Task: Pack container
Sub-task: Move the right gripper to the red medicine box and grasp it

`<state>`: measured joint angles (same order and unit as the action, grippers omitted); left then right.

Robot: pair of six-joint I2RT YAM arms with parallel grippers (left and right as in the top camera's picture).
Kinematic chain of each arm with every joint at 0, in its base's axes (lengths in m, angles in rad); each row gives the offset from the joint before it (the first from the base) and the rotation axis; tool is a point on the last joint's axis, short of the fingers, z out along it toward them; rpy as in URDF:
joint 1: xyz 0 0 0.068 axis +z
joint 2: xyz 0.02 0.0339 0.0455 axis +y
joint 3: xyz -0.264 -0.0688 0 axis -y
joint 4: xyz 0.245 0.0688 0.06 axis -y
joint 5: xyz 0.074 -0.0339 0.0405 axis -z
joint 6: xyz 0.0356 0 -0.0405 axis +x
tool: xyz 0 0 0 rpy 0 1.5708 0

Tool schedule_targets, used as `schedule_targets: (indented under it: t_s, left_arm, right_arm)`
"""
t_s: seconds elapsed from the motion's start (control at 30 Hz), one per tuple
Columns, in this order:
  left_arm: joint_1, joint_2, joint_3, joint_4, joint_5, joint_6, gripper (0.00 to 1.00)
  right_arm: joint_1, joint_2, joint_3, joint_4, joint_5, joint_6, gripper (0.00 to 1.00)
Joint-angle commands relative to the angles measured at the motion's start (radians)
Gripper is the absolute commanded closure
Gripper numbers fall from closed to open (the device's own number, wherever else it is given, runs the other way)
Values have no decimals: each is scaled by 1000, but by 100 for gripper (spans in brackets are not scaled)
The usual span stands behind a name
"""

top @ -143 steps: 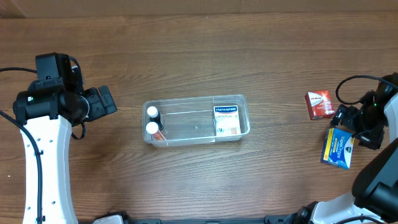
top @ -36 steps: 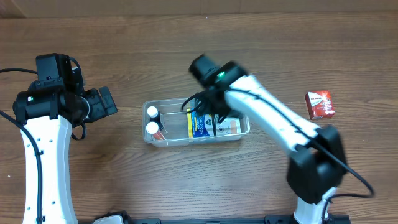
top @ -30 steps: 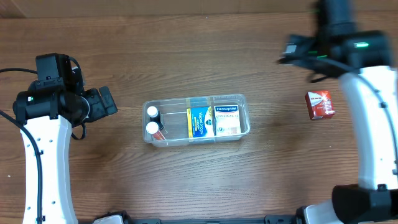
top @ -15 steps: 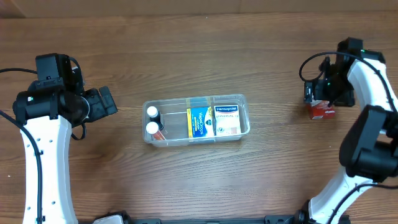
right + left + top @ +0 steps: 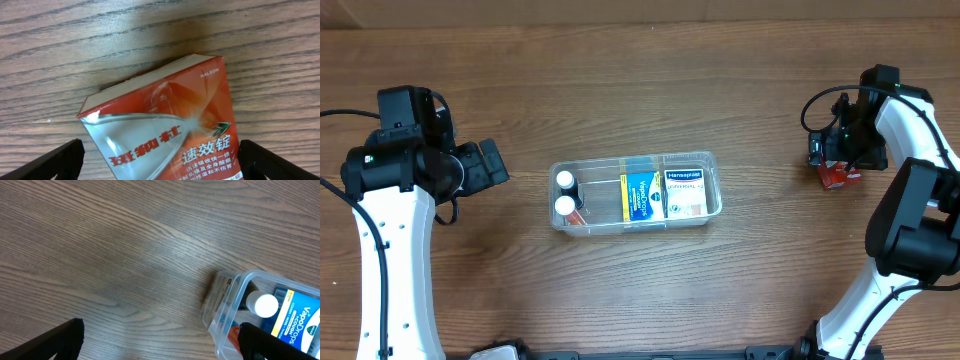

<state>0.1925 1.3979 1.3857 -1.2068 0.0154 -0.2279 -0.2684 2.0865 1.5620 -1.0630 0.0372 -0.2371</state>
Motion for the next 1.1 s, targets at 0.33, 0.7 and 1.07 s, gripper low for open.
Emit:
schedule_targets:
  t_s: [0.33, 0.7, 1.07]
  left_arm:
    - [3, -3, -5, 11, 0, 23, 0]
    - [3, -3, -5, 10, 1, 22, 0]
    - [3, -3, -5, 4, 1, 22, 0]
  right_arm:
    - [-2, 17, 26, 13, 39, -7, 0]
    - [-2, 53, 8, 45, -5, -30, 0]
    - [-2, 66, 8, 34, -40, -25, 17]
